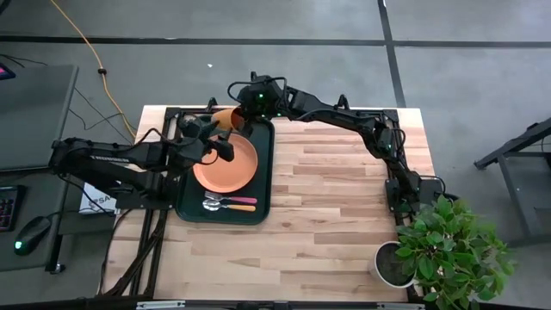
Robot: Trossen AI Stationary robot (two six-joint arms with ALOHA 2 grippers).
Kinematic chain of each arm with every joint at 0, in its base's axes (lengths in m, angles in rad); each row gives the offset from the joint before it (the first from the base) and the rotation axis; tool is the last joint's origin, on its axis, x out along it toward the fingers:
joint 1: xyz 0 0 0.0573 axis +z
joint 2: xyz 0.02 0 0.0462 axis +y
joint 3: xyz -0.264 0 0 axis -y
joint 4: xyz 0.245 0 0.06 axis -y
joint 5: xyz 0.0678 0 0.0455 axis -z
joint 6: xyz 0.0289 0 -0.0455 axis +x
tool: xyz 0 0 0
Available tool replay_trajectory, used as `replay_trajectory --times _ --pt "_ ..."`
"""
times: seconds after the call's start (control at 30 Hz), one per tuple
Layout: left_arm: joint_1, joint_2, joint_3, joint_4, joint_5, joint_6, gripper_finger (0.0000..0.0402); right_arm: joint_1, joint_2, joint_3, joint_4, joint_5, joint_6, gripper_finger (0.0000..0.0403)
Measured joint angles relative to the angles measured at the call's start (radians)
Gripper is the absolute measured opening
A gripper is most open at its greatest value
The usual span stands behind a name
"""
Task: Pick and place plate/cup/fork/spoon on tray
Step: Put the orange cup on the black serving tray to the top right of the orange plate
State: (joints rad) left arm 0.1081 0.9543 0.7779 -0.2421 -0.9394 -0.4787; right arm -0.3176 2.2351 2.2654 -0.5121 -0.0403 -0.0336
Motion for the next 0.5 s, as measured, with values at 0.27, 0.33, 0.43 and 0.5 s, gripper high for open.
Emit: replay_trajectory --times 0.27,0.33,0.43,0.5 --pt "0.074 0.009 0.000 0.064 0.102 -0.009 0.0239 0.003 -0.001 0.000 -0.005 0.041 -0.078 0.0000" --pt "0.085 0.030 0.000 0.101 0.119 -0.010 0.0239 0.001 -0.001 -0.001 -0.014 0.047 -0.091 0.0000" --pt "0.096 0.052 0.000 0.112 0.139 0.000 0.0239 0.003 -0.001 -0.002 -0.036 0.082 -0.128 0.0000" --pt "0.104 0.063 0.000 0.096 0.147 -0.009 0.0239 0.005 0.000 -0.002 -0.055 0.106 -0.151 0.0000"
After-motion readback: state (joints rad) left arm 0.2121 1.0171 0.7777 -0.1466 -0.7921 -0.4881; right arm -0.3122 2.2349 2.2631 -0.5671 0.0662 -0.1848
